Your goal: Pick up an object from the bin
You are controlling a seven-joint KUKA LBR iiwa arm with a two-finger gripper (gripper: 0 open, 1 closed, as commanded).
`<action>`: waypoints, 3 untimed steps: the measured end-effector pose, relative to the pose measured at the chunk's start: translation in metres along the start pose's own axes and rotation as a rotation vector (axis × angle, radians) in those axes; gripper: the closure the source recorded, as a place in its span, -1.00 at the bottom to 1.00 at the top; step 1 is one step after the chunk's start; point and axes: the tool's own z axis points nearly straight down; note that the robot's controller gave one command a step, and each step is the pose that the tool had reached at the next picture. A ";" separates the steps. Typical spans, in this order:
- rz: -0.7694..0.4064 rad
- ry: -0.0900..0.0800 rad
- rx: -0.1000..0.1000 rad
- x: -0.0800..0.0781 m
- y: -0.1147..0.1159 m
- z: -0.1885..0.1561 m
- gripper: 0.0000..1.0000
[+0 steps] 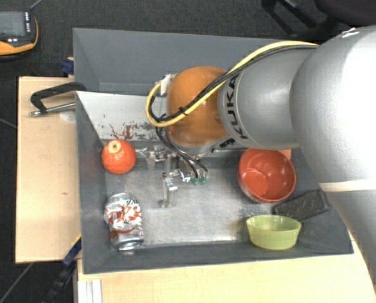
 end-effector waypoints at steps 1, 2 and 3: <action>0.252 -0.004 0.001 -0.001 -0.062 0.001 -1.00; 0.373 -0.010 0.003 0.009 -0.145 -0.007 -1.00; 0.267 -0.011 0.005 0.036 -0.199 -0.026 -1.00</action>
Offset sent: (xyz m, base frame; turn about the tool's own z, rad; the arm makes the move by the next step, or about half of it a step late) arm 0.0124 -0.0592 -0.0019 0.2488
